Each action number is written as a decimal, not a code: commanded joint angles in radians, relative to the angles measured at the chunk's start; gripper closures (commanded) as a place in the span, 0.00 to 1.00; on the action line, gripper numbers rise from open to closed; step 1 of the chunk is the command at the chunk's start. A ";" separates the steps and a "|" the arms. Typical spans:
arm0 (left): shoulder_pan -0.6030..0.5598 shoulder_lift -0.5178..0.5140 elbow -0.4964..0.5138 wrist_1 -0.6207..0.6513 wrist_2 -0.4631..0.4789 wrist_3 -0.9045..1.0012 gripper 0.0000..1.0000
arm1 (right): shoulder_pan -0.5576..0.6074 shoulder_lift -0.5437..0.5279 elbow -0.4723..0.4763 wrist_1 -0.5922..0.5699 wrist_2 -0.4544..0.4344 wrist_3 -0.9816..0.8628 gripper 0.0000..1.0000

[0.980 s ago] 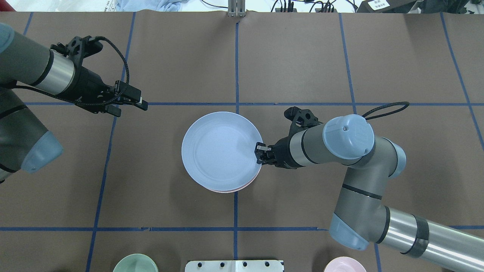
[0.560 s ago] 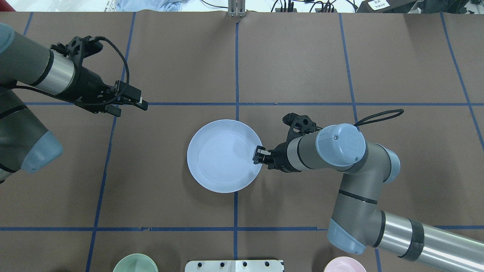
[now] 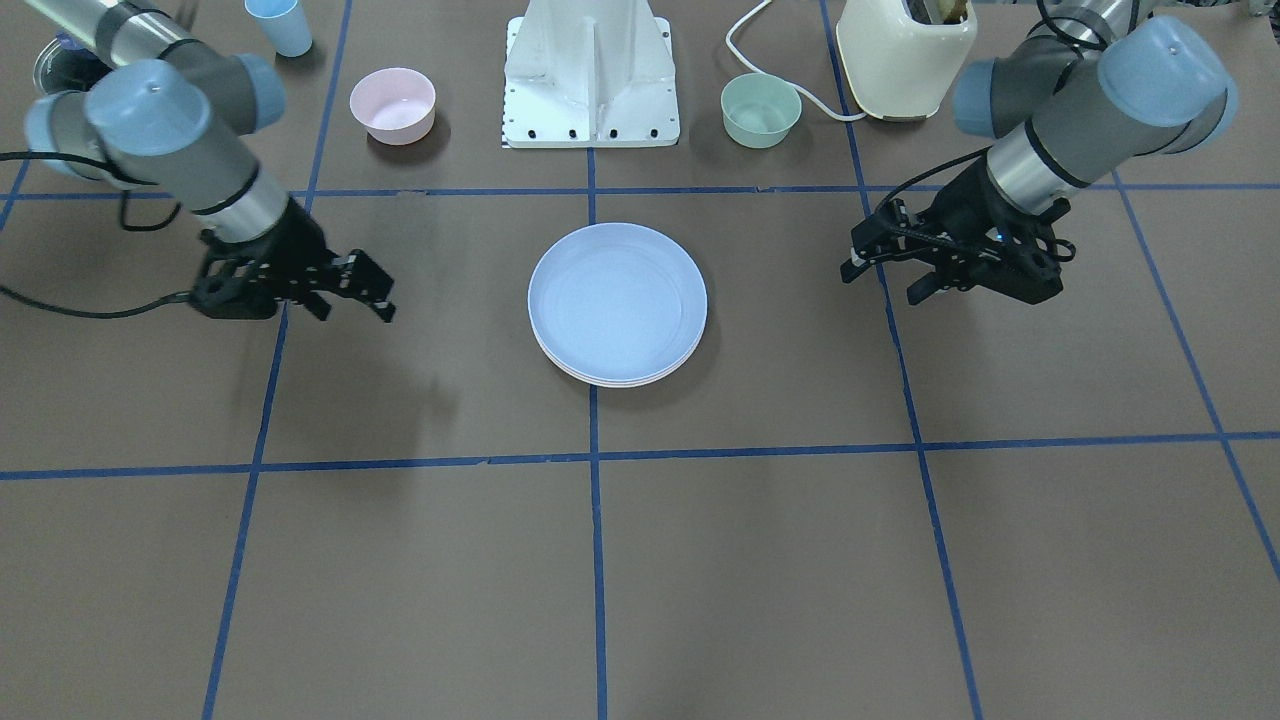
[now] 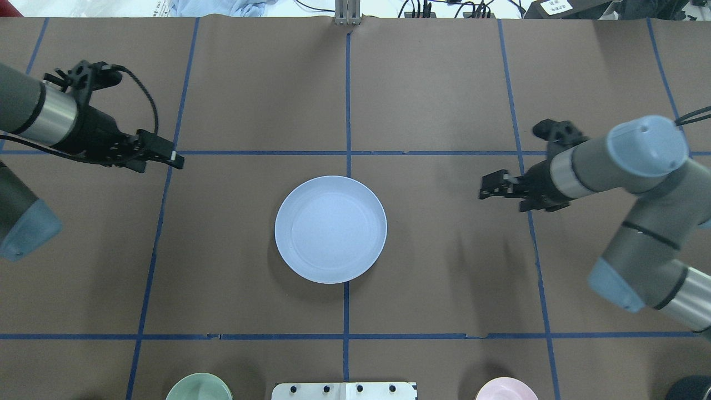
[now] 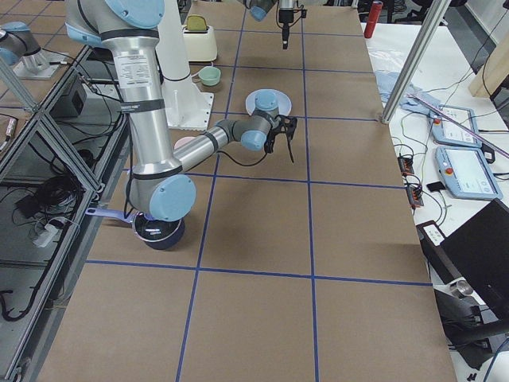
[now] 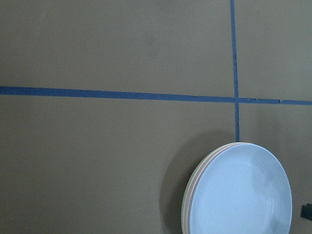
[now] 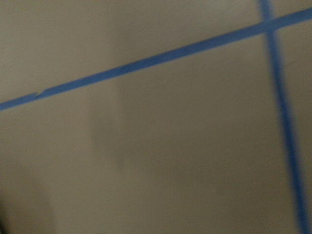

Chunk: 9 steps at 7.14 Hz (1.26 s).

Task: Stack three plates with pink and blue

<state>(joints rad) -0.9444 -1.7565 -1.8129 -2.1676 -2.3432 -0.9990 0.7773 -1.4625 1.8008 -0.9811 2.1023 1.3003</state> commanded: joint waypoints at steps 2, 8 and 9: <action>-0.247 0.272 -0.007 0.000 0.002 0.549 0.00 | 0.418 -0.214 -0.044 -0.095 0.238 -0.642 0.00; -0.616 0.250 0.244 0.078 -0.002 1.088 0.00 | 0.761 -0.160 -0.011 -0.659 0.202 -1.310 0.00; -0.617 0.214 0.239 0.150 -0.002 1.088 0.00 | 0.761 -0.160 -0.011 -0.657 0.200 -1.305 0.00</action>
<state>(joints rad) -1.5571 -1.5069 -1.5717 -2.0944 -2.3447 0.0877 1.5358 -1.6243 1.7876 -1.6312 2.3145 -0.0059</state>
